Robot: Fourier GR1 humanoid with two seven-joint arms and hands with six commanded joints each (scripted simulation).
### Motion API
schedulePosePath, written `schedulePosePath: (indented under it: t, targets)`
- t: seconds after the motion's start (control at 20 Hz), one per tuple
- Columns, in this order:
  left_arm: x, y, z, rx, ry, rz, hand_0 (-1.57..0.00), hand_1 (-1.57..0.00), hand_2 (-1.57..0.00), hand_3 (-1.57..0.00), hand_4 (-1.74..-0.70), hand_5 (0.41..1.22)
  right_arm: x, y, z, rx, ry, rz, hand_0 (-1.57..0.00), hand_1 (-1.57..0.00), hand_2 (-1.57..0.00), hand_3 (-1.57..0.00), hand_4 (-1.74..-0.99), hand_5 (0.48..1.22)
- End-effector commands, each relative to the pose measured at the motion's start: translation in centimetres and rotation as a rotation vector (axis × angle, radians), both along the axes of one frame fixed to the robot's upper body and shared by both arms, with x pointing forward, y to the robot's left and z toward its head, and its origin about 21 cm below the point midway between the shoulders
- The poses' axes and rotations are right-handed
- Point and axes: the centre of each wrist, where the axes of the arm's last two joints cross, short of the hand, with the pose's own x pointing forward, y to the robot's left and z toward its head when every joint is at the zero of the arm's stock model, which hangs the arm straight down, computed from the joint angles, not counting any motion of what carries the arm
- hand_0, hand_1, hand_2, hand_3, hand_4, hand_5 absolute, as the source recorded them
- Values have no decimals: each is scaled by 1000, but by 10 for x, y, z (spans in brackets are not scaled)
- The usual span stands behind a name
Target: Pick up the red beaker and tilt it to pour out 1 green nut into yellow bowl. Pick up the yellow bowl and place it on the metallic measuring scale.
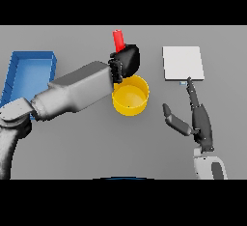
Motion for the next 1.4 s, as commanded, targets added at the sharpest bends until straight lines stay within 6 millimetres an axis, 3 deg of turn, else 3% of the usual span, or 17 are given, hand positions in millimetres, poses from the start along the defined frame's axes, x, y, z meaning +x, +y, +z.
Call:
schedulePosePath:
  t: [0.0,0.15,0.3,0.5,0.6,0.75,0.9,1.05,1.1,1.25,1.35]
  targets:
    - [-2,-4,-1,20,-9,-10,-1571,-1571,-1571,-1571,-1727,1221,-1,0,0,-10,-7,-7,1,1,1,1,-1160,635]
    - [-3,-9,2,67,-42,-52,-1571,-1571,-1571,-1571,-1720,1221,-1,5,0,-1,-9,-2,1,1,1,1,-1151,634]
    - [6,-13,28,98,-73,-69,-1571,-1571,-1571,-1571,-1721,1221,-1,1,0,19,-12,-1,1,1,1,1,-1153,636]
    - [24,-11,84,73,-189,-36,-1571,-1571,-1571,-1571,-1725,1221,1,5,1,21,-31,21,1,1,1,1,-1154,654]
    - [38,5,122,-12,-239,6,-1571,-1571,-1571,-1179,-1731,1221,0,2,-2,10,-25,15,1,1,1,1,-1160,660]
    - [59,26,181,-251,-298,162,-1571,-1571,-1571,-1370,-1727,1221,2,7,1,30,-39,38,1,1,1,1,-1160,661]
    - [75,73,217,-636,-228,387,-1571,-1571,-1571,-1468,-1734,1221,4,8,-2,-5,-13,18,1,1,1,1,-1146,641]
    - [85,128,230,-1015,-158,591,-1571,-1571,-1571,-1402,-1737,1221,5,8,-2,-28,-38,25,1,1,1,1,-1142,630]
    - [87,157,231,-1119,-154,648,-1571,-1571,-1571,-1394,-1738,1221,5,9,-1,2,-40,34,1,1,1,1,-1129,625]
    - [91,218,210,-1408,-103,814,-1571,-1571,-1571,-1480,-1739,1221,7,6,-4,71,-40,56,1,1,1,1,-1083,625]
    - [89,252,189,-1542,-119,914,-1571,-1571,-1571,-1513,-1740,1221,11,2,-2,61,-30,64,1,1,1,1,-1092,637]
